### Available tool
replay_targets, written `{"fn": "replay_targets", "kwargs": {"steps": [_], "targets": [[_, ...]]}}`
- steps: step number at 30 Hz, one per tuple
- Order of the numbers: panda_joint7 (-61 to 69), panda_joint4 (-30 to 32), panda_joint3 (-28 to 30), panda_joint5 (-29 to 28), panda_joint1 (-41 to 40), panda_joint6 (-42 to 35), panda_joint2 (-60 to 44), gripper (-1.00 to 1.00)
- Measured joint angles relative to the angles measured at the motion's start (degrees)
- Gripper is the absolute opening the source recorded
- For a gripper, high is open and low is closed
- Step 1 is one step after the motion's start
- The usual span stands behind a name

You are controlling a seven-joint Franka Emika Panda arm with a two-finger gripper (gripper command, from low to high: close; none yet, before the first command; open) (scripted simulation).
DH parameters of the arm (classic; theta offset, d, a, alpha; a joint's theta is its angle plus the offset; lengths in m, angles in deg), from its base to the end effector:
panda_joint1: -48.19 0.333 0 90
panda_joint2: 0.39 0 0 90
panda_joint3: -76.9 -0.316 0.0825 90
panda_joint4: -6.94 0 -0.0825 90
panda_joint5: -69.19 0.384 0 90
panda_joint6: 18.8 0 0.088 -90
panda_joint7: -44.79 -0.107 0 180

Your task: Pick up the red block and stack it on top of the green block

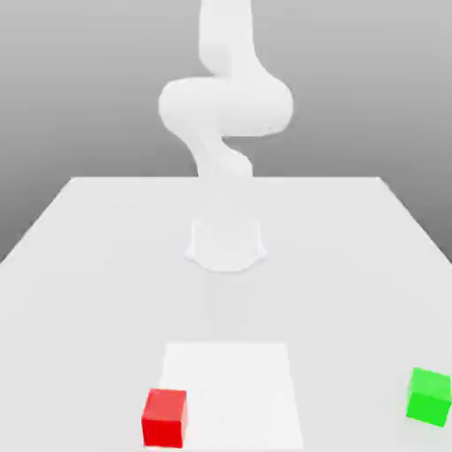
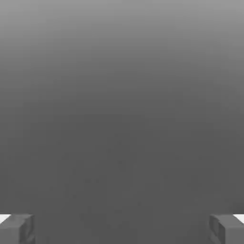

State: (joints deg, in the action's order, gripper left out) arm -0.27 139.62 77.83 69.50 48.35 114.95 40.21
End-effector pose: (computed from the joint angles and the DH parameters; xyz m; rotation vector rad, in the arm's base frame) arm 0.3806 -0.0071 0.6737 -2.4836 1.0534 -0.9420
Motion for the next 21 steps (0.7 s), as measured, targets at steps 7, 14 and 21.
{"fn": "replay_targets", "kwargs": {"steps": [7, 14, 21], "targets": [[2.4, 2.6, 2.6, 1.1, 0.3, 5.6, -14.9, 0.0], [4.9, 5.0, 4.5, 2.4, -0.1, 11.1, -29.4, 0.0], [7.0, 7.5, 5.3, 3.2, -1.7, 16.6, -44.0, 0.0]]}}
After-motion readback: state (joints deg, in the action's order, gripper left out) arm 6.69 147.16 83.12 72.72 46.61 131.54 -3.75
